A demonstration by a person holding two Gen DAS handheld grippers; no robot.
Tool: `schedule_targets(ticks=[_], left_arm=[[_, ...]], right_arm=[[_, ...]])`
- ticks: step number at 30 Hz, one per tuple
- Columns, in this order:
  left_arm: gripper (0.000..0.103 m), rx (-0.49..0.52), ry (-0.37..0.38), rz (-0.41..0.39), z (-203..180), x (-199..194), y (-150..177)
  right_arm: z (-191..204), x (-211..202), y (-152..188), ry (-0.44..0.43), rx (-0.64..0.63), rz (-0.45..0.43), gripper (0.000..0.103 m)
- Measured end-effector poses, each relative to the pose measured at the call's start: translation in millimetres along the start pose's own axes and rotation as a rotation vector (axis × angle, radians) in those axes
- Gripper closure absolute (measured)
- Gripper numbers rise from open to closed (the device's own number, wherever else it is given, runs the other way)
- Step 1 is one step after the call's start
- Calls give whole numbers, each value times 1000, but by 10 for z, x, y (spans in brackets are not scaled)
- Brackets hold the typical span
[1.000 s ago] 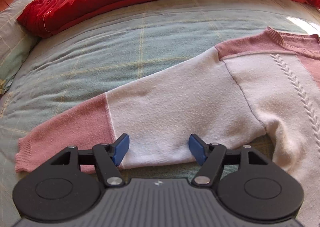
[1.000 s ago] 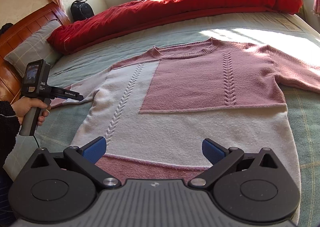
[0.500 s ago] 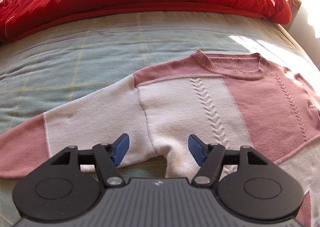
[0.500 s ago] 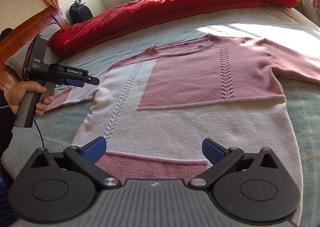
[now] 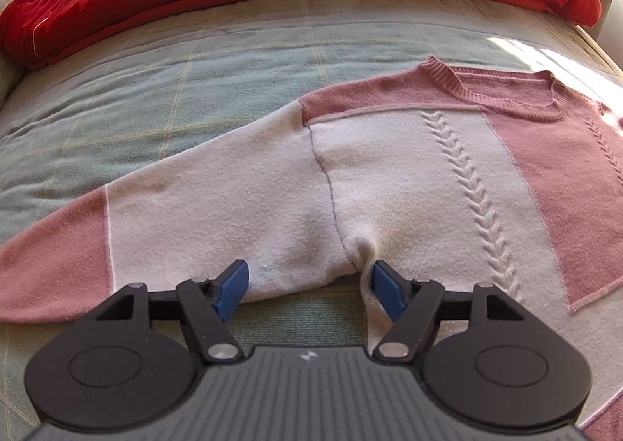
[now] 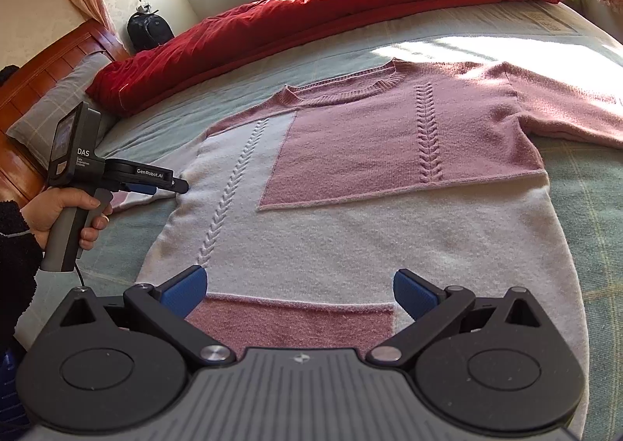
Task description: Fold clothes
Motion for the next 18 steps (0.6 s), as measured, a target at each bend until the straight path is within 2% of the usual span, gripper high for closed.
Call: schedule_targets(ticks=[4, 9, 11, 12, 15, 18], left_arm=[[36, -20, 28, -20, -91, -174, -59], [35, -152, 276, -54, -424, -409, -73], [34, -171, 329, -39, -546, -371, -14], [34, -179, 343, -29, -592, -336, 20], [35, -200, 313, 14, -609, -127, 123], [34, -225, 308, 11, -587, 35, 140]], right_arm=[[19, -36, -14, -6, -2, -9, 0], [45, -21, 3, -9, -7, -3, 0], [46, -6, 16, -9, -8, 4, 0], [43, -2, 19, -8, -8, 5, 0], [26, 11, 25, -4, -7, 8, 0], [-12, 21, 18, 1, 4, 7, 0]])
Point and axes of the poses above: each gripper's, at about its wrist camera, not at the fingertips, and x roughly the way its jaws point, z to its left, y to its underside, the point moved 7 cm from there along x, roughly the way its jaws point, and after that the axes turned 11 degrees about -z, right-handed, at the moved point
